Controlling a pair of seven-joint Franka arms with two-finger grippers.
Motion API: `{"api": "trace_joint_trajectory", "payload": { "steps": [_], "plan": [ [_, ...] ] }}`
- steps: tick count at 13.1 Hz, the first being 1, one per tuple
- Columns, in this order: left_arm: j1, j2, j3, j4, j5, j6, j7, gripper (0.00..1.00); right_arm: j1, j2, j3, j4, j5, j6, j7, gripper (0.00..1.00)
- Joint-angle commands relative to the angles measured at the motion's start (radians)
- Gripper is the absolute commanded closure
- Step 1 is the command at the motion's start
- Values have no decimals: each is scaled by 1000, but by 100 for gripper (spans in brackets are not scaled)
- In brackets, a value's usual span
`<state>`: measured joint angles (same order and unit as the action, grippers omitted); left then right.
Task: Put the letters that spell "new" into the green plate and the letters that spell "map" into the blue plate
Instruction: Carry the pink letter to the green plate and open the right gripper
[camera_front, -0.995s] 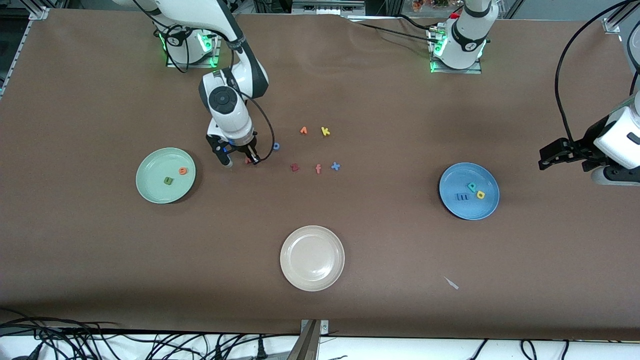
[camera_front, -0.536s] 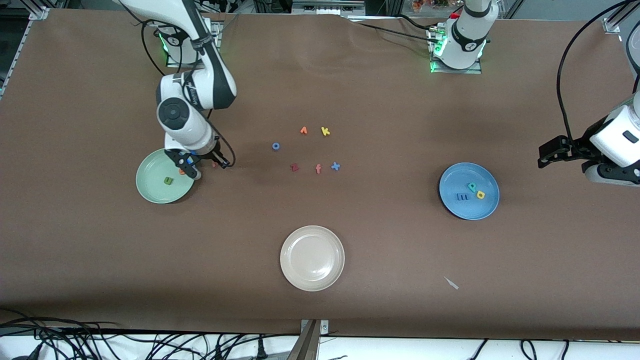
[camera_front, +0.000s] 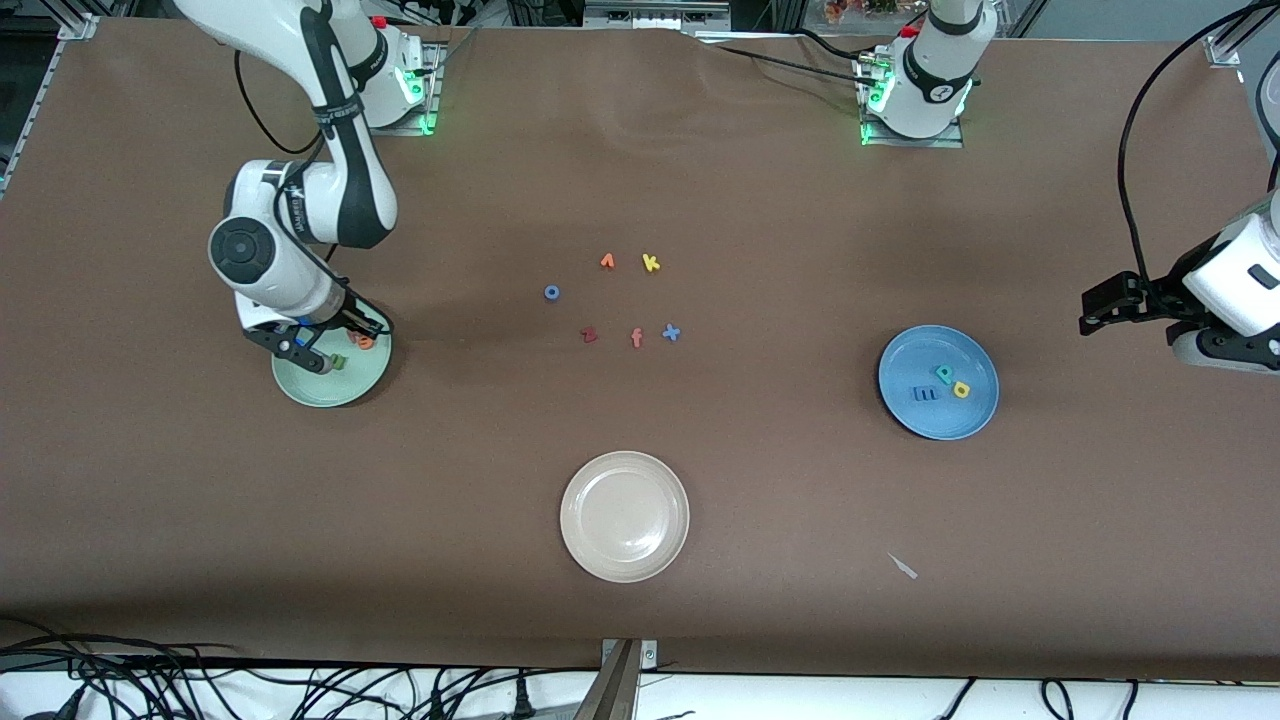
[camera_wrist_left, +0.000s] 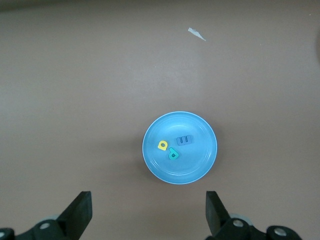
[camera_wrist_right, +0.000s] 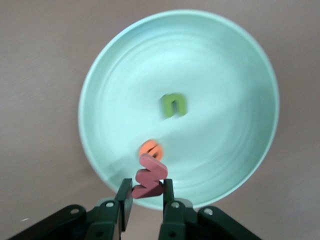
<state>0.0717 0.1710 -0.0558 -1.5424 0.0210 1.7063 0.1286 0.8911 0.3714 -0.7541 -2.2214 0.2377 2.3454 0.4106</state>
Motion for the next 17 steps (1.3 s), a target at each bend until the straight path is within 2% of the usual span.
{"api": "trace_joint_trajectory", "payload": {
  "steps": [1,3,5,8,14,15,17],
  "plan": [
    [5,-11,-1,-13,-4,3,28,0,-26,41,-7,51,8,-9,-55,0],
    [5,-11,-1,-13,-4,3,28,0,-24,31,-8,106,9,-90,-58,0],
    [5,-11,-1,-13,-4,3,28,0,-24,34,-7,234,11,-312,-44,0],
    [5,-10,-1,-13,-4,3,28,1,-17,32,-4,386,11,-535,-42,0],
    [5,-8,-1,-13,-4,3,28,1,22,32,2,509,8,-676,-62,0],
    [5,-8,-1,-15,-4,3,28,1,0,20,59,514,8,-679,-44,0],
    [5,-8,-1,-16,-4,3,28,1,-172,-23,241,516,-38,-673,-44,0]
  ]
}}
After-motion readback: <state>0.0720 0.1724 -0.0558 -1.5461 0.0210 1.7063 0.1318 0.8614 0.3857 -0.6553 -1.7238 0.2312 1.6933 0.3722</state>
